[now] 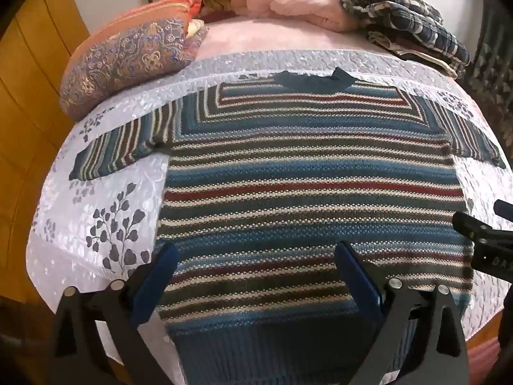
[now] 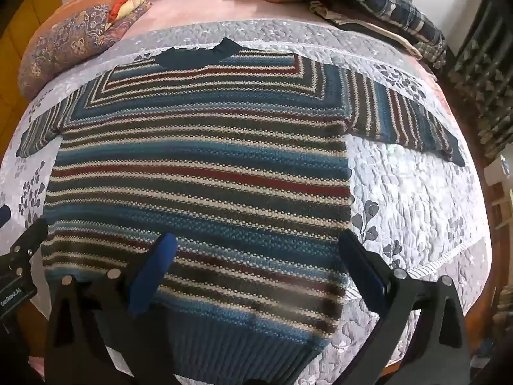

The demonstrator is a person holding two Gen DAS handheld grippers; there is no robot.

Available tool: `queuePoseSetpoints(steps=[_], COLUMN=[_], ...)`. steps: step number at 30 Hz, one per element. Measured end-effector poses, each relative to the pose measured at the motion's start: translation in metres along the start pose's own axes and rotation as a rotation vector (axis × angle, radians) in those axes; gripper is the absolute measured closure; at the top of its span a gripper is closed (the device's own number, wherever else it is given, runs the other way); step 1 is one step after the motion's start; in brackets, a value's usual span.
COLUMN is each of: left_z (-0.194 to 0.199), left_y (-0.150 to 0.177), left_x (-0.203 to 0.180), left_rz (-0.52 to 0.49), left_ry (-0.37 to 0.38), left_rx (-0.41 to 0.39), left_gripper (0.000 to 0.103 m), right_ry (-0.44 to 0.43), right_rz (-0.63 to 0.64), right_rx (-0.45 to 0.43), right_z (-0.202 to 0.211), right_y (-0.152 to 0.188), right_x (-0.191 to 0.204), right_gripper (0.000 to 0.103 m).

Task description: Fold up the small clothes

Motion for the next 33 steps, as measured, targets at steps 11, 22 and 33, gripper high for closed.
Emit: queuePoseSetpoints(steps=[11,22,33], left_z=[-0.003,-0.004,-0.008], left_y=[0.002,0.003,0.002], left_x=[0.006,0.007,0.011], left_rz=[0.007,0.014,0.011], left_ry=[0.01,0.004,0.003], left_rx=[0.005,-0.003,0.002], left_gripper=[0.005,0.005,0.005], right_ry=[0.006,0.023,0.021], right_rz=[-0.013,-0.006,0.003], right_rx=[0.025,0.008,-0.002], right_z=[-0.002,-0.004,-0.001], right_y=[-0.01,-0.002,-0.001], right_x=[-0.009,-0.007,-0.005], right_gripper=[0.003,0.003,0.003])
Point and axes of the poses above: each gripper's, at about its wrist camera, not at the fingertips, and z roughly against the way its jaws point, x to its left, y to its underside, the point moved 1 cm from there along -z, roughly the way its jaws point, and after that the axes turned 14 degrees about x, right-handed, at the moved point
